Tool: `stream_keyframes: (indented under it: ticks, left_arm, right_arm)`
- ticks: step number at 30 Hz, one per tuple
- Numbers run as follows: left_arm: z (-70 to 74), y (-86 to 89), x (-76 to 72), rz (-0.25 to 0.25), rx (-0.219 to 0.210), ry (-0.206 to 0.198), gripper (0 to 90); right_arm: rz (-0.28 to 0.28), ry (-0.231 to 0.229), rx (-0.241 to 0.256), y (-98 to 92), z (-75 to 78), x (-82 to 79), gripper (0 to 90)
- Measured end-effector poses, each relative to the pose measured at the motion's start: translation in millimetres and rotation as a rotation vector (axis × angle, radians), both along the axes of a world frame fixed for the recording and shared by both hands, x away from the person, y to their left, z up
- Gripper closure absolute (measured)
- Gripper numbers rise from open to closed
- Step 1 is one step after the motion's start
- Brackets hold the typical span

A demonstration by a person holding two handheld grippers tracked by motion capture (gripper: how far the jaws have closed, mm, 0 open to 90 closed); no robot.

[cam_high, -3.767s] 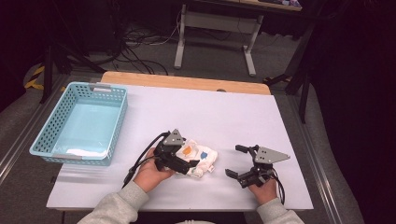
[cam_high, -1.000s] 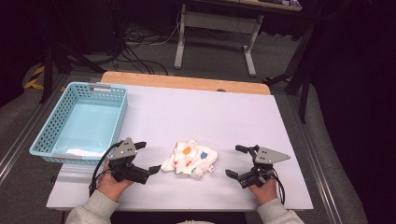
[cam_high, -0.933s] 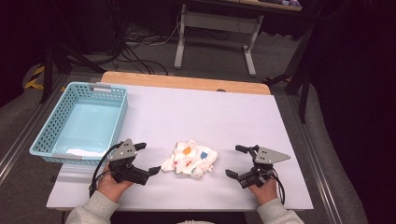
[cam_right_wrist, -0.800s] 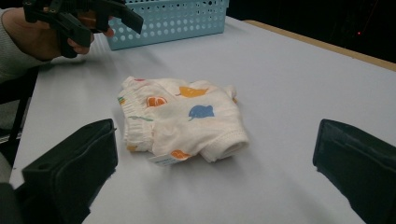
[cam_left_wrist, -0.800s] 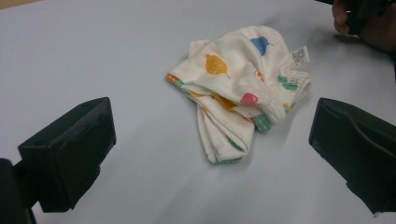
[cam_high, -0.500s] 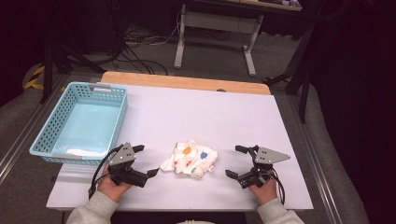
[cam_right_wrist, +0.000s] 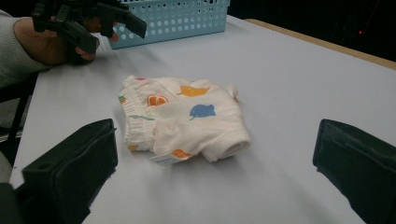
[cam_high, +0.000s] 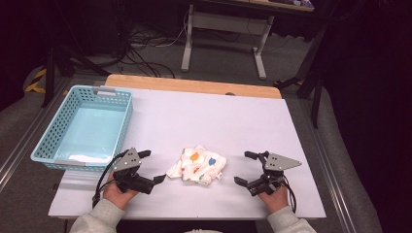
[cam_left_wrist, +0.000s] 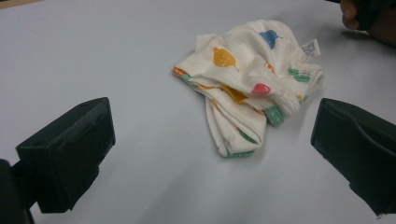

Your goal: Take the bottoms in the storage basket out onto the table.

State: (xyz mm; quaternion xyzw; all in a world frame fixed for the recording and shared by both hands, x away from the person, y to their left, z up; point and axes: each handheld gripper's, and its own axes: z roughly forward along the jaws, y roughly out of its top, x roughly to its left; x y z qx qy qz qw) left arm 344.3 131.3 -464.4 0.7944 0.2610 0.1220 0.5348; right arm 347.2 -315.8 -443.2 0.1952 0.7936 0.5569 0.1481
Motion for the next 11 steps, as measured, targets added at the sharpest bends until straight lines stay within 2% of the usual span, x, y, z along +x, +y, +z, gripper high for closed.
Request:
stream_keyframes:
  ticks: [4, 11]
  left_arm:
    - [0.1, 0.7, 0.6, 0.009, -0.004, 0.009, 0.6]
    - [0.2, -0.5, -0.2, 0.007, 0.007, -0.008, 0.7]
  right_arm:
    - [0.001, 0.001, 0.003, -0.3, 0.1, 0.1, 0.5]
    - [0.0, 0.001, 0.005, -0.6, 0.0, 0.1, 0.5]
